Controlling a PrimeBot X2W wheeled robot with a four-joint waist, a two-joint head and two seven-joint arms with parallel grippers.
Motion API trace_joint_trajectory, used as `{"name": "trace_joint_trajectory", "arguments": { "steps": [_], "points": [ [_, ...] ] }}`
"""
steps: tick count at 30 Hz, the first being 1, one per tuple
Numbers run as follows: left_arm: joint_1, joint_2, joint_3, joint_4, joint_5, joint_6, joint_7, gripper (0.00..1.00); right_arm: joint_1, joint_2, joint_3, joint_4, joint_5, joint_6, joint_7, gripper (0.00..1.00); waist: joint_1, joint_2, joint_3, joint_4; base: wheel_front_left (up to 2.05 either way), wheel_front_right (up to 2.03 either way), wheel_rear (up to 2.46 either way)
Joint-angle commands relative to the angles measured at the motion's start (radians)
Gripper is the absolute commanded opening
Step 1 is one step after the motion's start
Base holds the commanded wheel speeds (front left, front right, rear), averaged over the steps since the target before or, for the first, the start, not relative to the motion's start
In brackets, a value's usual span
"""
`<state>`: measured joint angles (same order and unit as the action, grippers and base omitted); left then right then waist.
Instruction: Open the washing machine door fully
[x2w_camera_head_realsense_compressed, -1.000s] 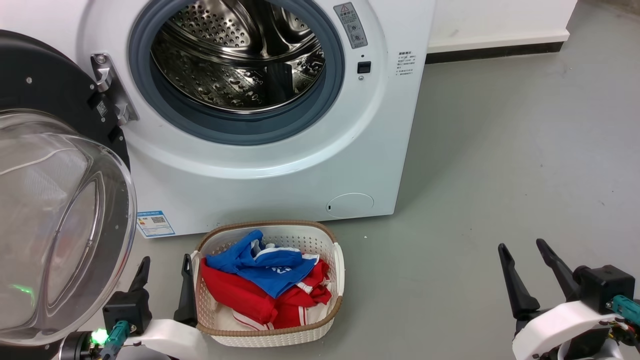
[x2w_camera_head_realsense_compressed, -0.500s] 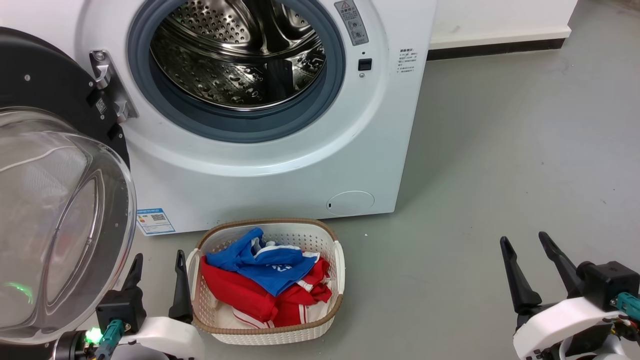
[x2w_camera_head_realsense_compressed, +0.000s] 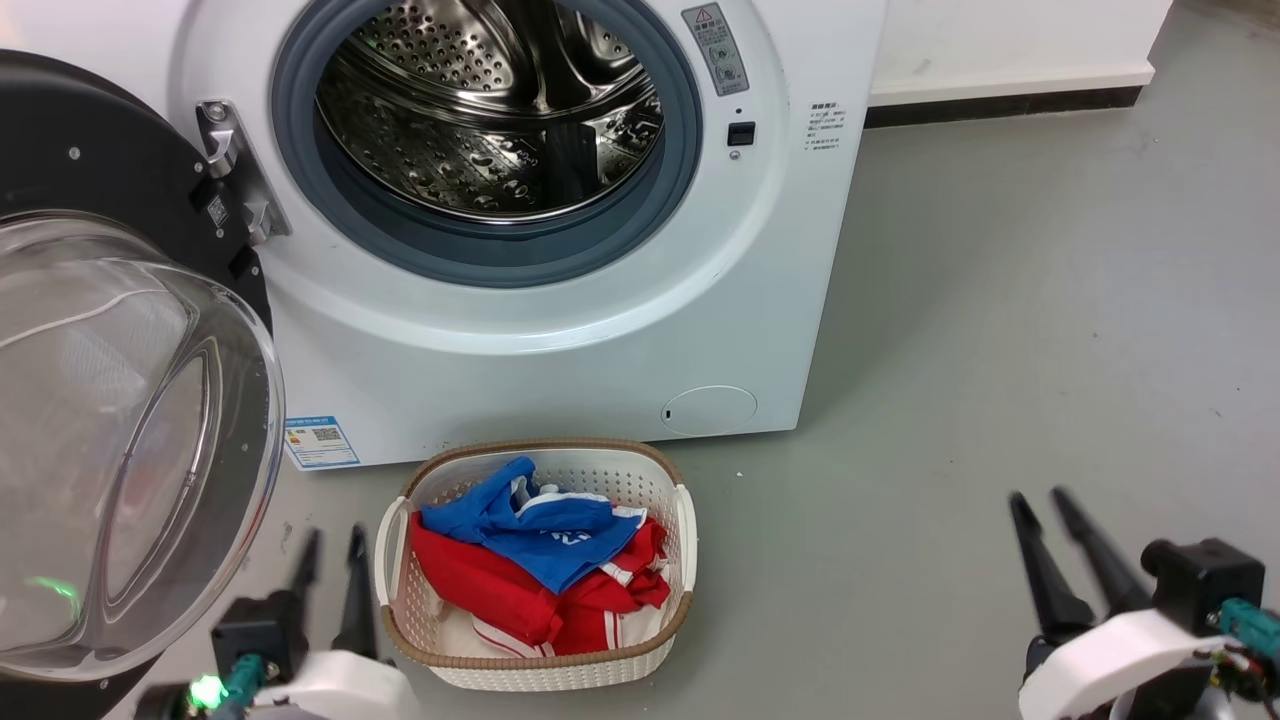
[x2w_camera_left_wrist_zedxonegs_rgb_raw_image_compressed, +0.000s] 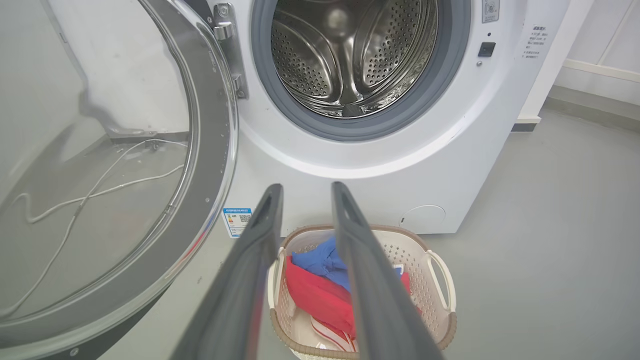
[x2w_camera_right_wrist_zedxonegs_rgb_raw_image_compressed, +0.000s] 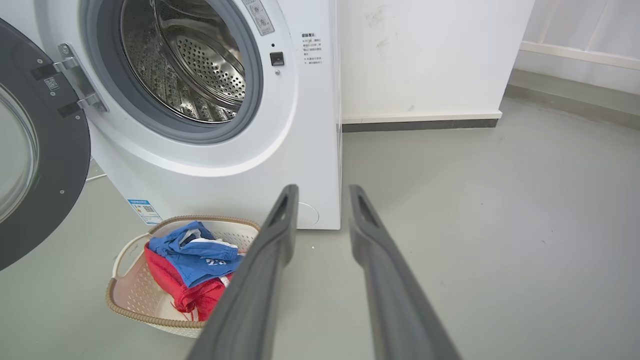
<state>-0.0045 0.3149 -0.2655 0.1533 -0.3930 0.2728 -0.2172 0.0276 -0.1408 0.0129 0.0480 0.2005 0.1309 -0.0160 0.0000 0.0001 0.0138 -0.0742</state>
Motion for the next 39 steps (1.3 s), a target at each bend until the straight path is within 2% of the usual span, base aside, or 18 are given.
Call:
{"name": "trace_joint_trajectory", "arguments": {
  "steps": [1,21,39],
  "points": [
    [-0.002,-0.001,0.004,-0.003,-0.010,-0.003,0.002,0.00,-0.003,0.000,-0.001,-0.001,0.009,0.000,0.000,0.00,0.0000,-0.0001,0.000,0.000,0.00,0.00,0.00],
    [-0.032,-0.062,0.094,0.023,-0.329,-0.106,0.081,0.00,-0.041,0.023,-0.035,0.049,0.373,0.000,0.034,0.00,0.0000,-0.0001,-0.002,0.012,0.00,0.00,0.00],
    [-0.053,-0.106,0.158,0.041,-0.546,-0.179,0.136,0.00,-0.065,0.039,-0.057,0.083,0.621,0.000,0.058,0.00,0.0000,-0.0001,-0.003,0.022,0.00,0.00,0.00]
  ]
}}
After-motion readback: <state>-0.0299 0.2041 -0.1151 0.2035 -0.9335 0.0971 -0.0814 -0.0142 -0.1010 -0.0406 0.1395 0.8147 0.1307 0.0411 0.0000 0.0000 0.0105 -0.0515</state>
